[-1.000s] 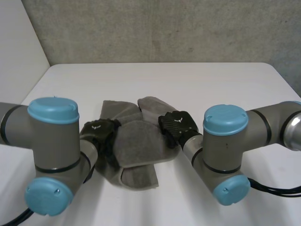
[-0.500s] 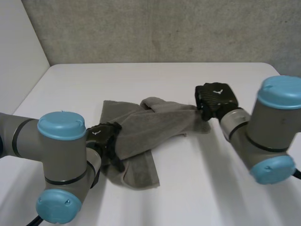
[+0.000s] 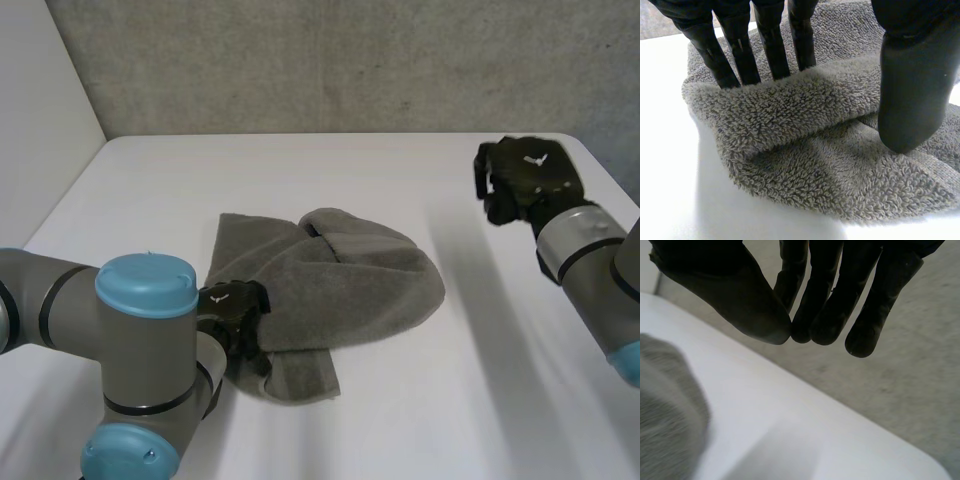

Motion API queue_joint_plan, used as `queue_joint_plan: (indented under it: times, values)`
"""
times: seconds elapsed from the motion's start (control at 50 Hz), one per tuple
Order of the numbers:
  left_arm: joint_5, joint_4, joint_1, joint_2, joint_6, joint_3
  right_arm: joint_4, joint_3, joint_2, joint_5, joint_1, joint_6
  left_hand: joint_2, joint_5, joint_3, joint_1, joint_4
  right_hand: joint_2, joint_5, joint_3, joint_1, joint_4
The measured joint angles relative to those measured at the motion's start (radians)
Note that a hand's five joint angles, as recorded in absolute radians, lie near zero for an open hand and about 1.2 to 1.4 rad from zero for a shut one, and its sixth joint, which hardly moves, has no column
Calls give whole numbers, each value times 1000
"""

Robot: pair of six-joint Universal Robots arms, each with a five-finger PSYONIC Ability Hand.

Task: Fold the towel.

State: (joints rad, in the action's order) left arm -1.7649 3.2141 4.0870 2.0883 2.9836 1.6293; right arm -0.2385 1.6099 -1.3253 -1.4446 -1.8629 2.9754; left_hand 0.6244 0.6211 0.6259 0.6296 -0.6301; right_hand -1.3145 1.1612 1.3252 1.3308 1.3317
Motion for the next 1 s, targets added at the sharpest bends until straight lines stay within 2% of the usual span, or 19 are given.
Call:
queue_joint_plan:
  times: [0.06,0.1,0.16,0.26,0.4,0.44,0.48,0.52,0.54,0.56,0.58,0.64,0.74,0.78,0.82,0.88,0.96,1.0]
  values:
    - [0,1,1,-2,9,1,32,17,12,52,-7,-24,13,11,13,11,-11,293,-304,-283,-310,-290]
    - [0,2,2,-5,20,3,62,38,32,100,-22,-50,13,11,12,10,-10,689,-704,-681,-692,-687]
    - [-1,3,5,-8,31,8,78,63,61,141,-48,-73,11,10,11,8,-5,775,-827,-793,-800,-796]
    - [-1,6,10,-17,40,24,55,88,122,177,-95,-106,2,2,0,0,8,775,-838,-796,-813,-804]
    - [-1,10,15,-15,41,34,-3,83,247,182,-133,-197,-19,-25,-22,-23,31,765,-812,-786,-797,-796]
    - [-1,14,16,-11,40,33,-30,66,288,178,-137,-227,27,24,28,24,-18,564,-600,-586,-591,-590]
    - [0,19,17,-9,40,31,-48,52,308,174,-138,-240,183,185,190,203,-184,295,-318,-328,-324,-325]
    - [1,29,18,-7,41,29,-67,33,324,169,-138,-249,541,543,556,560,-546,57,-64,-92,-53,-74]
    - [2,35,18,-7,41,27,-74,24,328,166,-137,-250,708,708,726,703,-704,14,-15,-21,-24,-16]
    - [2,38,19,-7,41,26,-77,21,329,165,-137,-251,776,763,782,755,-759,5,-9,-6,-24,-6]
    - [4,44,22,-9,41,22,-81,12,325,161,-136,-250,844,821,867,765,-842,4,-6,1,-24,1]
    - [7,47,32,-19,42,12,-81,3,292,153,-133,-247,854,824,900,765,-857,4,-6,1,-24,2]
    - [40,32,63,-96,59,-15,-45,-8,127,150,-128,-224,854,826,904,765,-857,4,-2,1,-10,2]
    - [68,22,72,-141,75,-30,-9,-19,65,156,-128,-214,854,833,904,765,-857,4,2,1,-4,2]
    - [115,5,81,-202,102,-53,95,-63,-6,171,-127,-203,854,833,905,765,-873,4,2,1,-4,2]
    - [168,-21,88,-254,131,-84,211,-116,-39,189,-126,-201,854,833,906,765,-881,4,2,1,-4,2]
    - [244,-99,111,-293,167,-164,446,-244,-4,228,-128,-239,854,833,907,765,-881,4,2,1,-4,2]
    - [261,-143,125,-271,176,-207,505,-291,34,237,-131,-273,854,833,907,765,-881,4,2,1,-4,2]
